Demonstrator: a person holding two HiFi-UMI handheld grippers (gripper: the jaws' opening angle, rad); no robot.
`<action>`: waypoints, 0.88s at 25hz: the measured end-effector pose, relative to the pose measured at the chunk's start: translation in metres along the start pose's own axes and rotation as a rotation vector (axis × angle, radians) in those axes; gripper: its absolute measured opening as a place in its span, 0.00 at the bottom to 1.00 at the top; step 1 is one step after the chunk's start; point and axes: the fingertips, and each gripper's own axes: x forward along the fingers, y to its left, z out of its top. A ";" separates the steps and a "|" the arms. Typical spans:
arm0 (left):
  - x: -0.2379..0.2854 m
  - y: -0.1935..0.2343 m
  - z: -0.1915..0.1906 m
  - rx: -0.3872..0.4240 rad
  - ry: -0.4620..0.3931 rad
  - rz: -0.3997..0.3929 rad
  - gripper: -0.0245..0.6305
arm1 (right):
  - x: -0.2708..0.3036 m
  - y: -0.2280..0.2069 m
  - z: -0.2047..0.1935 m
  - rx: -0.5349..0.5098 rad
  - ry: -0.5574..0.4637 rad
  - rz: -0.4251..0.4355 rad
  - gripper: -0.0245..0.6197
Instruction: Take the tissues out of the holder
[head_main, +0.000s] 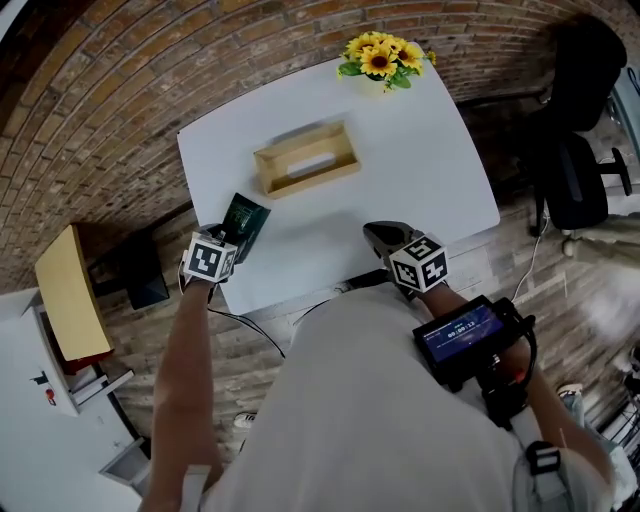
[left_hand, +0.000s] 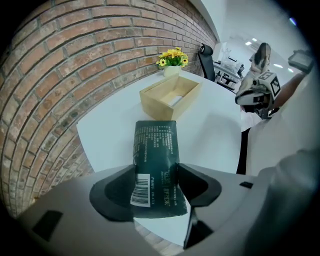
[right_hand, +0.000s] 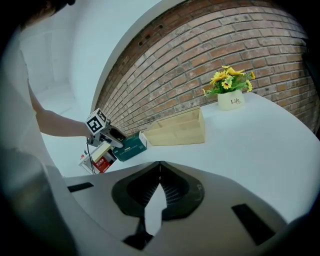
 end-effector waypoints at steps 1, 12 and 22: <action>0.000 0.000 0.000 0.009 -0.005 0.005 0.44 | 0.000 0.001 0.000 0.000 0.000 0.001 0.05; -0.043 -0.007 0.019 -0.109 -0.273 0.003 0.45 | 0.001 0.018 -0.003 -0.029 -0.004 0.005 0.05; -0.087 -0.056 0.027 -0.257 -0.604 -0.013 0.31 | 0.003 0.020 0.025 -0.112 -0.034 0.016 0.05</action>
